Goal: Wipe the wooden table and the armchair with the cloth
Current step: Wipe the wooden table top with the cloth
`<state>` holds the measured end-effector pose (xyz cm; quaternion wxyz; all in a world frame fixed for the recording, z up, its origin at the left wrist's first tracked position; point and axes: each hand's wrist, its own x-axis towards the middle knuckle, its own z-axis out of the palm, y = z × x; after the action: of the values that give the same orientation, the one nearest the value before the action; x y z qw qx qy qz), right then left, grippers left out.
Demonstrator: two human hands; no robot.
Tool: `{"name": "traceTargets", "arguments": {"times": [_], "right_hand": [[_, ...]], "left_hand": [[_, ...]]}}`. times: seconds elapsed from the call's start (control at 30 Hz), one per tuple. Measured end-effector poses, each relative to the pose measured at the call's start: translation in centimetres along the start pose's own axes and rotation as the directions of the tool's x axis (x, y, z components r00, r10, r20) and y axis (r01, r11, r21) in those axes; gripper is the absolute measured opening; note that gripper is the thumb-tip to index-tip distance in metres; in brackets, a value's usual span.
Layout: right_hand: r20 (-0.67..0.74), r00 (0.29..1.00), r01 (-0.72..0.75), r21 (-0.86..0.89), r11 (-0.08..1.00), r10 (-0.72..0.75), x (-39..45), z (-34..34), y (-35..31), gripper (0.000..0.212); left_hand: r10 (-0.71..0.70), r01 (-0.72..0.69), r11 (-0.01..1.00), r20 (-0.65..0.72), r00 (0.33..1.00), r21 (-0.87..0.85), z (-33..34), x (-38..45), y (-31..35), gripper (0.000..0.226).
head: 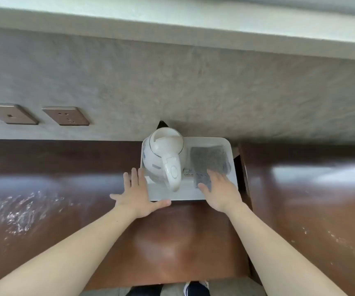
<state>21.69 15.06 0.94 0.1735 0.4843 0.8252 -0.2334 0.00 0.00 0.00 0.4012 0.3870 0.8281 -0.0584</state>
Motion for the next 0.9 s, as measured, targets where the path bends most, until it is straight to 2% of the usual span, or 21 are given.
{"name": "traceTargets", "arguments": {"times": [0.17,0.47,0.57,0.73,0.8,0.9], "right_hand": [[0.047,0.998,-0.045,0.007,0.999,0.044,3.5,1.2,0.3,0.070],[-0.052,0.998,-0.036,0.056,0.998,0.039,8.5,3.3,0.7,0.080],[-0.119,0.991,-0.047,0.054,0.997,0.053,10.2,3.5,1.3,0.089],[-0.094,0.994,-0.060,0.024,0.998,0.062,11.4,4.9,1.7,0.108],[-0.135,0.989,-0.058,0.028,0.998,0.061,11.3,5.6,1.5,0.104],[-0.203,0.978,-0.039,0.015,0.999,0.041,11.1,6.6,1.1,0.084]], "left_hand": [[-0.074,0.074,0.997,-0.013,0.997,-0.002,1.1,1.7,0.0,0.163],[-0.117,0.114,0.992,-0.052,0.992,-0.058,2.7,3.9,1.4,0.163],[-0.112,0.104,0.988,-0.065,0.992,-0.114,3.1,4.3,1.6,0.164],[-0.085,0.071,0.986,-0.088,0.992,-0.152,3.7,4.7,1.3,0.165],[-0.078,0.062,0.986,-0.102,0.992,-0.156,3.9,4.9,1.2,0.165],[-0.078,0.058,0.986,-0.123,0.989,-0.159,4.0,4.9,1.1,0.164]]}}
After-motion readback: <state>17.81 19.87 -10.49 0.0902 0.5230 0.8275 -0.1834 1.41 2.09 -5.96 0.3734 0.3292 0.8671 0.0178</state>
